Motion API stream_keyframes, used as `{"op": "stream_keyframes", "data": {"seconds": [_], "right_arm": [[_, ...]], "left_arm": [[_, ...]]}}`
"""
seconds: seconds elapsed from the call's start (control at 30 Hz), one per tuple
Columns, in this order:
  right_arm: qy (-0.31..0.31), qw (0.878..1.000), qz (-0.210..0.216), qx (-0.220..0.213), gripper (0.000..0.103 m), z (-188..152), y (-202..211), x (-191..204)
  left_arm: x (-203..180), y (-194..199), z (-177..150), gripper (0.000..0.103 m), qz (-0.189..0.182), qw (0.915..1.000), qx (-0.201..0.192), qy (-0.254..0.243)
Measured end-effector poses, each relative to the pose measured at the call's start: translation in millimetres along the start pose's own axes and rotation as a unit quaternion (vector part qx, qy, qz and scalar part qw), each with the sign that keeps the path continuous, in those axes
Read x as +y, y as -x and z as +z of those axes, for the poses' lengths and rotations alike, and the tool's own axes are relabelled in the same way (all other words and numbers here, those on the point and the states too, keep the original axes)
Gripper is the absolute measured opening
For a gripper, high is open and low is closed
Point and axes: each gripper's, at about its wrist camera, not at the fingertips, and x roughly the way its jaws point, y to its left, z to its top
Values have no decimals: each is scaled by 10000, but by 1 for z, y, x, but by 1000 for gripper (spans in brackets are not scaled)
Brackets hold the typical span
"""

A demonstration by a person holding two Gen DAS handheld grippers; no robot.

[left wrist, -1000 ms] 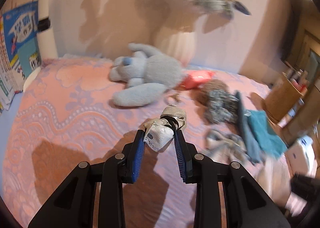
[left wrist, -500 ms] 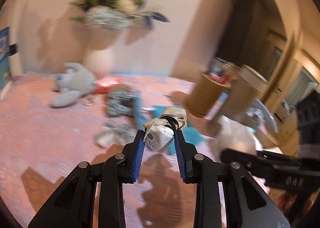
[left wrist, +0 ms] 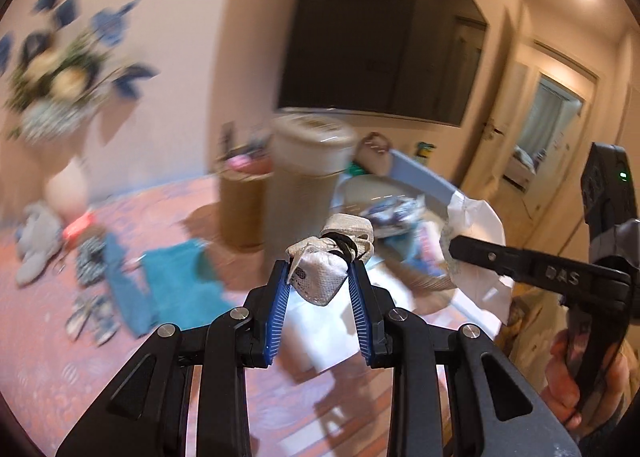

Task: Organize soft objects
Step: 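Carry the white mask and clear bag to the woven basket and open both tools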

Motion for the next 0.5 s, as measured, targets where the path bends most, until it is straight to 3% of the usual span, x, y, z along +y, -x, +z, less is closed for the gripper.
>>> {"op": "stream_keyframes", "data": {"seconds": [0.17,0.27,0.5], "right_arm": [[-318,9985,-339,-305,38,29,18,-50],[-511,9972,-314,-439,38,46,20,-71],[-863,9932,-616,-485,39,71,8,-106]], "left_arm": [[-51,-26,27,27,-202,9990,-83,-382],[-73,-45,37,27,-238,9982,-64,-547],[-85,-96,57,27,-175,9990,150,-377]]}}
